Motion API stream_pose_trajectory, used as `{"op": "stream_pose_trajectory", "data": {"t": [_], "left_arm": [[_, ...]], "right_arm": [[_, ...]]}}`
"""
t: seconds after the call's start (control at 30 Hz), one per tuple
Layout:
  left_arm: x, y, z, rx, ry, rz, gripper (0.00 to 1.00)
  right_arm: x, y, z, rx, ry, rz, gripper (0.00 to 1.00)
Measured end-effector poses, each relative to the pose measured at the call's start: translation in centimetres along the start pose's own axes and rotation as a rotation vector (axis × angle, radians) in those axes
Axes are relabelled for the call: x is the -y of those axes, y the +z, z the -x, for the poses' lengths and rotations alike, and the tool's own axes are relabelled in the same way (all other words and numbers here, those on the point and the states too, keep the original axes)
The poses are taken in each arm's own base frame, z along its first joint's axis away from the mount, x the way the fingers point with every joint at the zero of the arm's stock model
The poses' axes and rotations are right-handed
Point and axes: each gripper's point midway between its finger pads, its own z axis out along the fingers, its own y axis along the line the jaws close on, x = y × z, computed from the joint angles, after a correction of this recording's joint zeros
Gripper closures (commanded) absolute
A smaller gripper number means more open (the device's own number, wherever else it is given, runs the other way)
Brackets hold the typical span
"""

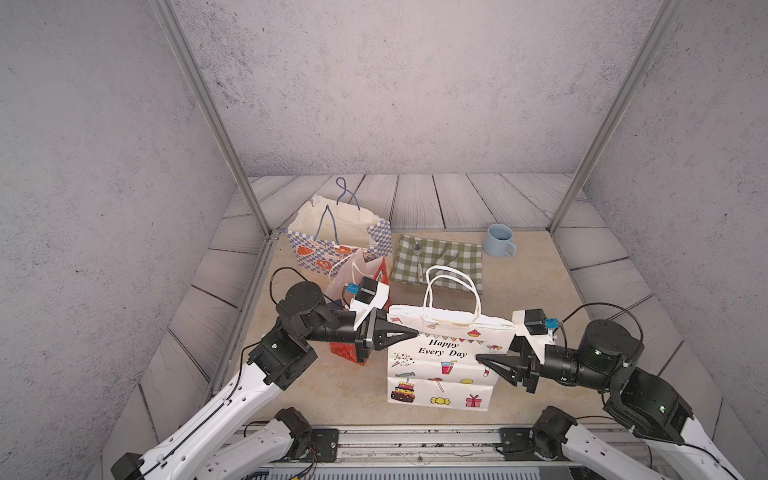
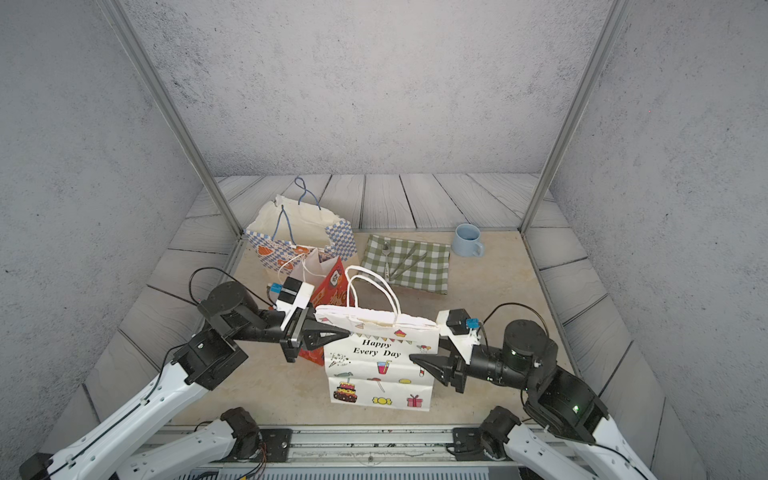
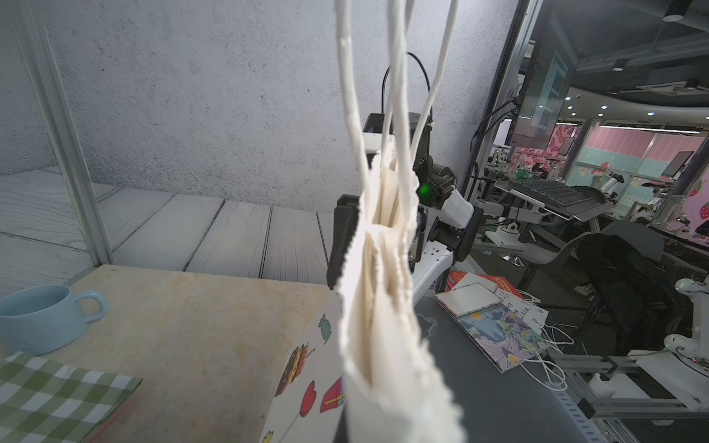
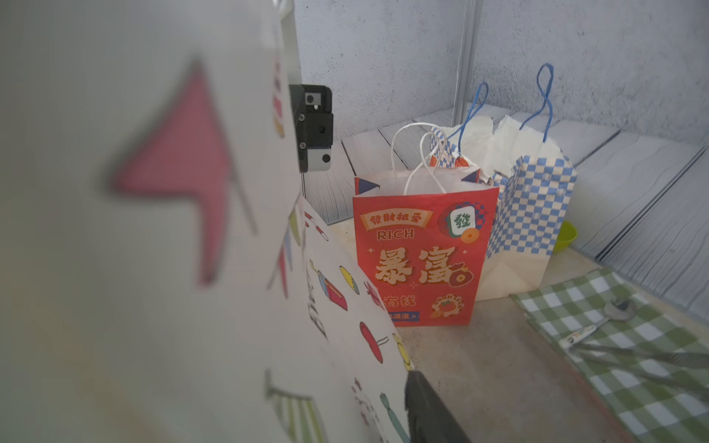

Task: Put away the paper bag
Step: Press the paper bag at the center of the board.

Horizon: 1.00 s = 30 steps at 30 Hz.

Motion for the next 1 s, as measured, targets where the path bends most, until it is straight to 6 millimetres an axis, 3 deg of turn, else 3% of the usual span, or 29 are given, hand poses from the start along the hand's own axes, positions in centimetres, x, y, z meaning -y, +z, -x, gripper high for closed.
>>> {"op": "stream_pose_trajectory", "data": {"t": [0.13,0.17,0.23,0.27,0.4,0.53,0.7,0.9,1.0], "left_arm": [[0.0,0.0,0.3,0.009,-0.001,0.000,1.00],[0.0,0.0,0.3,0.010,0.000,0.001,1.00],[0.0,0.0,0.5,0.015,-0.001,0.003,1.00],[0.0,0.0,0.6,0.018,-0.002,0.005,1.00],[-0.1,-0.1,1.0,0.035,0.005,0.017,1.00],[0.1,-0.1,1.7,0.055,0.007,0.014,1.00],[0.3,-0.2,2.1,0.067,-0.007,0.006,1.00],[0.4,-0.2,2.3,0.071,-0.021,-0.001,1.00],[0.5,-0.2,2.3,0.073,-0.021,-0.002,1.00]], "right_arm": [[-0.6,-0.1,0.4,0.013,0.000,0.035,0.72],[-0.7,-0.1,0.5,0.014,0.000,0.042,0.68],[-0.9,0.0,0.7,0.014,0.006,0.049,0.41],[-0.9,0.0,0.9,0.013,0.011,0.049,0.36],[-0.6,-0.2,1.0,0.017,0.009,0.025,0.24],[-0.5,-0.7,0.6,0.021,0.005,0.007,0.20],[-0.3,-0.6,-0.7,-0.009,0.007,-0.004,0.25],[-0.4,-0.5,-1.1,-0.029,-0.018,0.007,0.49],[-0.5,-0.3,-1.2,-0.047,-0.020,0.020,0.54]]}}
